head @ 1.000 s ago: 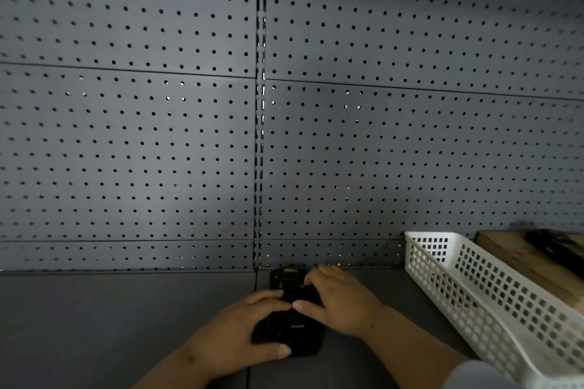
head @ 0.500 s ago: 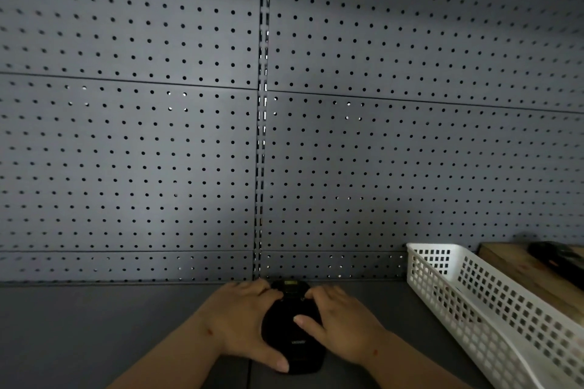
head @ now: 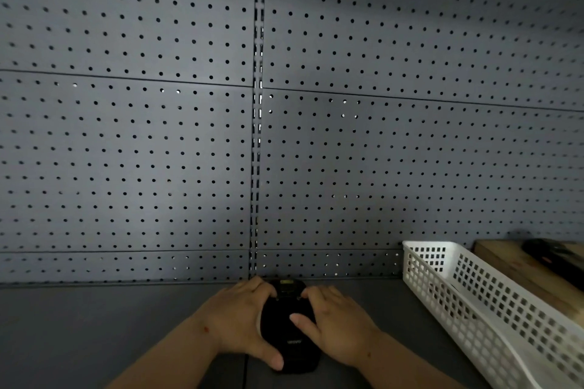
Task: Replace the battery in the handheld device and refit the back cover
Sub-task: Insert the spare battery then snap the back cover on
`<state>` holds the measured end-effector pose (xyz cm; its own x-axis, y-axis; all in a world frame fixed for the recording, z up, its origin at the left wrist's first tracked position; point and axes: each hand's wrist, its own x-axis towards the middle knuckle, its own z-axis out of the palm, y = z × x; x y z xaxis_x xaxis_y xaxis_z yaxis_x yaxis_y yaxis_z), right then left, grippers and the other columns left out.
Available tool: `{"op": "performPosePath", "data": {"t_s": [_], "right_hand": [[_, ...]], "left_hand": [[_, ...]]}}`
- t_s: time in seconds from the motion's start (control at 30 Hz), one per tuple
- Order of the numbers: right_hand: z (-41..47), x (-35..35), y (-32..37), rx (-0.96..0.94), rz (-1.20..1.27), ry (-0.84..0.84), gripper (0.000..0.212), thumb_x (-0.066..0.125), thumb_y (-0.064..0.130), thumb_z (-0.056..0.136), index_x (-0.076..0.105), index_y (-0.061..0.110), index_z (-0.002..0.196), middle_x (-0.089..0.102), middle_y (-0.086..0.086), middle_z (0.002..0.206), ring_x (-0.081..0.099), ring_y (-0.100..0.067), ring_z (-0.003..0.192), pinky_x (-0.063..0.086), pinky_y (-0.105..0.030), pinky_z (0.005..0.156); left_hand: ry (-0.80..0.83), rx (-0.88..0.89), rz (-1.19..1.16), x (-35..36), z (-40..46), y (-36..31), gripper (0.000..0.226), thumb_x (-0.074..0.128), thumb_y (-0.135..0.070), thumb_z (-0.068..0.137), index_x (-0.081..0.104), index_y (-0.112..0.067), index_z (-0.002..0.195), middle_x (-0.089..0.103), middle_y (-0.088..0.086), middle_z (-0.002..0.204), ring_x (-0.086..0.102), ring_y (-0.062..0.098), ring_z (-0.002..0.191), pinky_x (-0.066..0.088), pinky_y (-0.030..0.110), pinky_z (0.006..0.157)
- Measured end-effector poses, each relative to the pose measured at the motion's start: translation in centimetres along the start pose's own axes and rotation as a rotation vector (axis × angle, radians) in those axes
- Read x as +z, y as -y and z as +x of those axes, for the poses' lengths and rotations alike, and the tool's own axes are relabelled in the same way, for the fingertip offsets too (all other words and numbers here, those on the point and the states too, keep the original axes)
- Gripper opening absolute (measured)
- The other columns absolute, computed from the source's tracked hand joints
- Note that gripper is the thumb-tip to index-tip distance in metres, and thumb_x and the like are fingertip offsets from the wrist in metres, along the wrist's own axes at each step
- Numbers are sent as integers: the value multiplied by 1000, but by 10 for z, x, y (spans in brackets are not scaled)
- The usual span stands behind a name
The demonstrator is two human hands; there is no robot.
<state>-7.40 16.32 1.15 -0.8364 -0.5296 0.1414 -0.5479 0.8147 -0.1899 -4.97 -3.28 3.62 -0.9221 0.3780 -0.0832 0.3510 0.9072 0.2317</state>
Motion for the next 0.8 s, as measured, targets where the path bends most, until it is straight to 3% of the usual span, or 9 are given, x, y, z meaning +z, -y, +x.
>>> {"op": "performPosePath", "data": {"t_s": [0.1,0.17,0.23,0.37,0.6,0.67,0.73,0.8], "right_hand": [[0,1,0,2,-1,3,102,-8,77,55,35,20,128,47,-4,132,41,-21,119,37,-35,98],[0,1,0,7,-9,2,102,-9,77,55,35,19,128,47,-4,132,41,-21,119,37,-35,99],[0,2,0,8,-5,5,104,-10,77,54,35,19,128,47,-4,132,41,-21,119,38,-36,98],[0,1,1,16,14,8,104,-10,77,54,35,19,128,47,-4,131,41,-21,118,38,-36,98],[-3,-2,3,48,15,17,104,-10,78,54,35,21,128,46,-3,133,40,-21,121,38,-36,99],[-6,-3,5,81,31,45,88,4,77,70,36,22,131,47,-3,135,41,-21,123,38,-36,100],[-10,-11,8,116,149,59,63,26,62,88,34,22,137,46,-5,140,41,-21,127,37,-35,105],[-13,-34,12,164,327,-49,55,33,50,93,33,21,140,43,-5,145,40,-19,131,33,-30,106]], "left_hand": [[30,-11,21,-4,3,-3,117,59,-83,21,34,-27,121,34,-14,108,37,7,107,35,27,90],[33,-31,33,-5,3,-3,99,72,-72,40,35,-25,119,36,-12,108,39,9,107,36,28,90],[24,-30,27,-3,3,-2,92,74,-67,46,36,-24,117,36,-12,108,39,10,106,36,28,88],[14,-9,16,-1,1,0,119,47,-88,17,36,-26,119,37,-14,108,38,7,105,35,26,86],[5,-41,-13,4,-7,1,130,32,-95,20,30,-28,132,41,-7,129,36,9,118,33,25,95],[26,-63,-15,6,-11,1,131,29,-97,23,24,-33,137,38,-7,135,33,12,124,31,28,101],[36,-91,-97,6,-22,-3,126,31,-97,32,17,-35,141,31,-6,144,28,15,131,27,31,108],[-26,-125,-262,3,-31,-9,104,39,-89,54,23,-32,140,31,-11,144,30,14,132,25,26,107]]}}
